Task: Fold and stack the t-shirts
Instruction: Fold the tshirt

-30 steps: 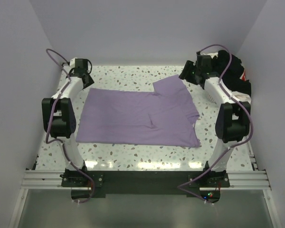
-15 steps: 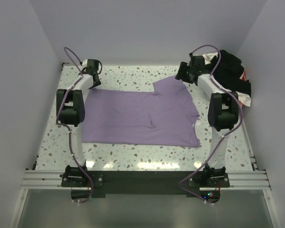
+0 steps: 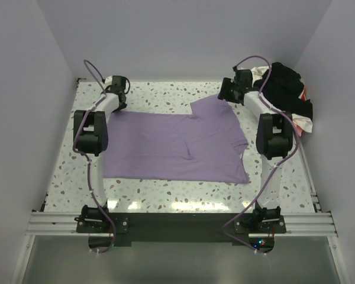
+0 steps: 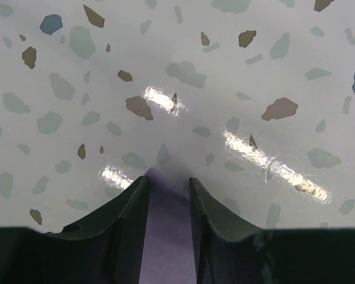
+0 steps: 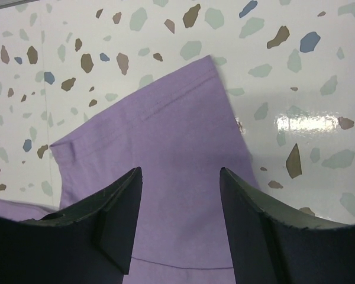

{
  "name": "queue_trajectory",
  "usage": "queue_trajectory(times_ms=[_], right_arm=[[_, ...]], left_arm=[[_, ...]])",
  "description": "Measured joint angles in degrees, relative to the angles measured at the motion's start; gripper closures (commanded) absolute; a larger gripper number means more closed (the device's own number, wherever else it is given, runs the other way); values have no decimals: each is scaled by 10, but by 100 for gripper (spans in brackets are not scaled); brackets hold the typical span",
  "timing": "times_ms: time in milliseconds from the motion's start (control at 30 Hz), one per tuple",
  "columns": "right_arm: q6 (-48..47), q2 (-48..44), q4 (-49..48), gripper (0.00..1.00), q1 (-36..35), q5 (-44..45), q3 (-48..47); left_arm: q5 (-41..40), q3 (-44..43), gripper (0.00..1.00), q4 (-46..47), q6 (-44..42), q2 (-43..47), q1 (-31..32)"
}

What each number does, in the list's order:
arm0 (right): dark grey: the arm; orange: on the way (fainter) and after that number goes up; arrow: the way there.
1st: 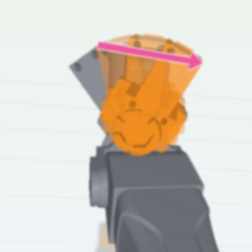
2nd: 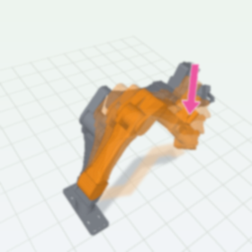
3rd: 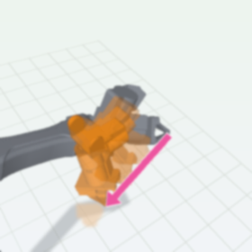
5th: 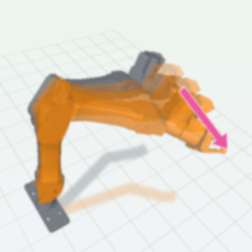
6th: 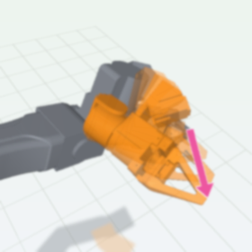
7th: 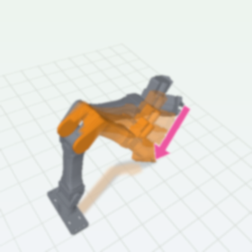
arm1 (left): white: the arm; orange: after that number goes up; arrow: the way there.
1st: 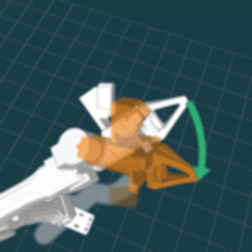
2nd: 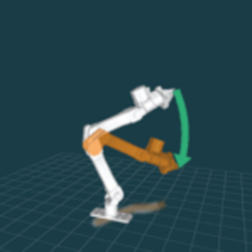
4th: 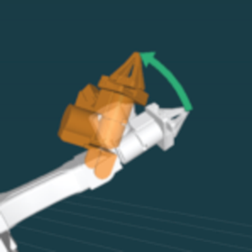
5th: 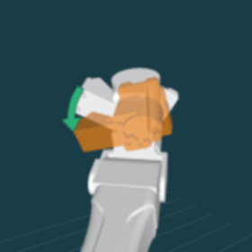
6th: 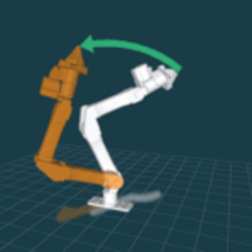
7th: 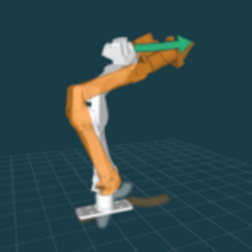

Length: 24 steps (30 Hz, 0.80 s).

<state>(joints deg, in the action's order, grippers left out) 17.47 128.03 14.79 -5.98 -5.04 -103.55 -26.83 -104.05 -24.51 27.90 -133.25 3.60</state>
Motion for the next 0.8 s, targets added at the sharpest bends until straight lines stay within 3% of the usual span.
queue_trajectory(times_ms=[467, 800], right_arm=[[-38, 38, 29, 41, 0, 57, -45], [-56, 89, 73, 44, 0, 86, -93]], left_arm=[[-10, -3, 100, -5, 4, -3, 4], [-7, 6, 100, 3, 3, 2, 4]])
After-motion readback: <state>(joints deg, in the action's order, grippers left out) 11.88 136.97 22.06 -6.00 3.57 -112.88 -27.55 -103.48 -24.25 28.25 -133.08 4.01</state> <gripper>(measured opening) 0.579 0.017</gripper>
